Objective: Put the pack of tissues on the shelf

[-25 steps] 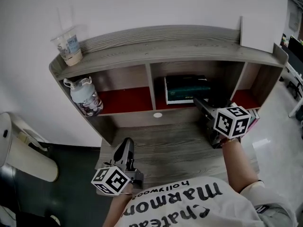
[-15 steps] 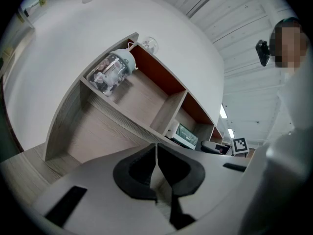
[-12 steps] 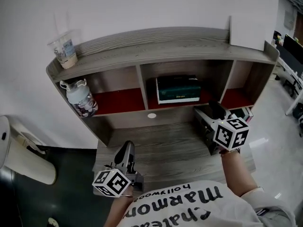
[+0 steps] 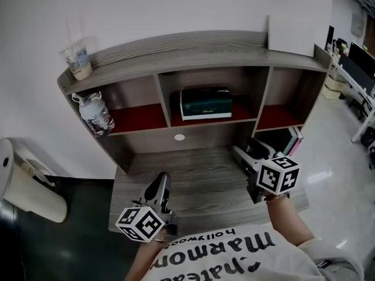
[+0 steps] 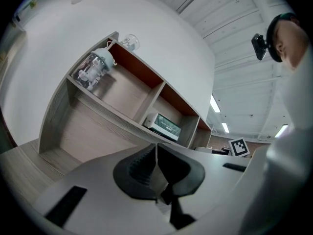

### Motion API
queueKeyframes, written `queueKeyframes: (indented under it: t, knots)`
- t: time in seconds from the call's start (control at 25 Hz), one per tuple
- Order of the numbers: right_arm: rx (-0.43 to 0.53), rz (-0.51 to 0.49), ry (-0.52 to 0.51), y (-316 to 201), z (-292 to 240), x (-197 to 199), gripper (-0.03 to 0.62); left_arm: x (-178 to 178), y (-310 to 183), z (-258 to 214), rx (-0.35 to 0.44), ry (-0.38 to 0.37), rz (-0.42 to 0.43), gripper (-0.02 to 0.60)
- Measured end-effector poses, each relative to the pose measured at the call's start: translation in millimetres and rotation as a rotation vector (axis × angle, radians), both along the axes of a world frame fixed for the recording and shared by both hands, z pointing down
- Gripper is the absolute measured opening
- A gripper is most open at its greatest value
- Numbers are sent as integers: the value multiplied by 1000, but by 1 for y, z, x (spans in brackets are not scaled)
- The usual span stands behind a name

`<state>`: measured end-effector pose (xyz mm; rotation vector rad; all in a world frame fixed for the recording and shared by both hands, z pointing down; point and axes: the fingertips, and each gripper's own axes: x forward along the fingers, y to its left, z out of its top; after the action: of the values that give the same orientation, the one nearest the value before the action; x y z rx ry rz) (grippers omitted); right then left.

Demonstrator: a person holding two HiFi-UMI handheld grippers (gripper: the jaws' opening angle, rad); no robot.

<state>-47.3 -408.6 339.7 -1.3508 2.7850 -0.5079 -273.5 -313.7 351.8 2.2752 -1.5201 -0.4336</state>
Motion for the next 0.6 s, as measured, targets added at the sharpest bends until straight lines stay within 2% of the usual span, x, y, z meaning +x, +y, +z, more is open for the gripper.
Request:
queueKeyframes:
  t: [0.12,0.32,0.6]
  knots:
    - [-43,-48,-31,20,7,2,263,19,13,-3,-4,-7,8,26]
    - [-38,-96,-45,51,9,16,181,48,38,-1,-12,-13,1,26]
    - [-70,-133,-50,100,22,44,176,91,82,5,-16,-27,8,26]
